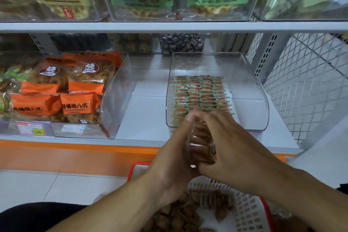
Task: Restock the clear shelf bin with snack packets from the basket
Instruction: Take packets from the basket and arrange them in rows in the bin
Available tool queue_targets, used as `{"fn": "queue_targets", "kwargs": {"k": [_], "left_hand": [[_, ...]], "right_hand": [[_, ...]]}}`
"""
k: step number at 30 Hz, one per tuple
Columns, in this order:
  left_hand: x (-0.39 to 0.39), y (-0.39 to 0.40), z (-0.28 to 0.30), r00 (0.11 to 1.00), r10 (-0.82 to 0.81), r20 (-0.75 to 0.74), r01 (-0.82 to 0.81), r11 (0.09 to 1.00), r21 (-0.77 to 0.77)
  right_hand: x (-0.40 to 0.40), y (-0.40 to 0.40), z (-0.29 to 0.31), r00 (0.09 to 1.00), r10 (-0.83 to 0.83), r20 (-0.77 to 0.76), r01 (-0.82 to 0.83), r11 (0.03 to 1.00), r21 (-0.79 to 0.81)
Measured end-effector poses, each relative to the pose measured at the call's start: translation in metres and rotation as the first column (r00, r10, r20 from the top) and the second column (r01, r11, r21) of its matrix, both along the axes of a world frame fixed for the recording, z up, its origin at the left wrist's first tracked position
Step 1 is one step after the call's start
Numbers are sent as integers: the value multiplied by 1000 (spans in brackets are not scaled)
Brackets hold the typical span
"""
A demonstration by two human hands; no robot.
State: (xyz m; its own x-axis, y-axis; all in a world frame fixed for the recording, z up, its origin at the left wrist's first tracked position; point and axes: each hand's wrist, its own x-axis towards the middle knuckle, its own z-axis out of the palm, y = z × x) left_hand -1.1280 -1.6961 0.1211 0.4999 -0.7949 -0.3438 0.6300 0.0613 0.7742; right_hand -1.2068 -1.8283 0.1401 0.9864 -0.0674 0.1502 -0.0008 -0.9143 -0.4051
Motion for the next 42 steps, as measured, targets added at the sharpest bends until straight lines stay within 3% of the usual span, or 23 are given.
{"fn": "queue_targets", "kwargs": {"k": [5, 7, 9, 11, 13, 16, 21, 24, 27, 32, 36, 38, 40, 42], "left_hand": [[1, -8, -5, 988, 88, -125, -85, 996, 29], [3, -8, 0, 968, 63, -245, -70, 997, -21], [6, -6, 3, 926, 26, -378, -69, 992, -102], [7, -4, 4, 892, -2, -451, -90, 979, -183], [7, -2, 1, 868, -2, -496, -122, 968, -218], [8, 0, 0, 853, 9, -522, -138, 968, -209], [11, 3, -7, 887, -23, -462, -48, 989, -142], [14, 4, -3, 934, -76, -349, 60, 997, -58], [9, 0, -1, 948, -51, -315, 53, 999, -1], [6, -19, -6, 976, 173, -134, -157, 980, 123], [15, -37, 8, 998, 58, -19, -57, 996, 62], [22, -45, 12, 992, 44, 120, -49, 998, 34], [30, -52, 11, 885, 59, 462, -117, 988, 99], [42, -57, 5, 599, -38, 800, -201, 960, 196]], "right_hand": [[6, 0, 3, 998, 20, 57, -26, 994, 108], [9, -2, 3, 1000, 5, 23, -10, 971, 238], [11, -4, 5, 999, 36, -39, -11, 863, 505], [14, -6, 4, 994, 110, -26, -56, 677, 734], [16, -8, 3, 989, 147, -11, -76, 574, 815], [18, -9, 3, 985, 170, -42, -64, 575, 816], [16, -9, 7, 991, 104, -85, -12, 698, 716], [9, -14, 15, 982, 117, -148, -17, 836, 548], [4, -12, 16, 963, 161, -215, -88, 945, 315], [4, -16, 20, 960, 148, -238, -89, 966, 243], [7, -34, 39, 976, 46, -211, 15, 960, 280], [15, -54, 51, 986, -28, -162, 60, 978, 201], [34, -83, 61, 987, -100, -124, 96, 995, -39], [63, -114, 65, 970, -188, -151, 118, 916, -385]]}}
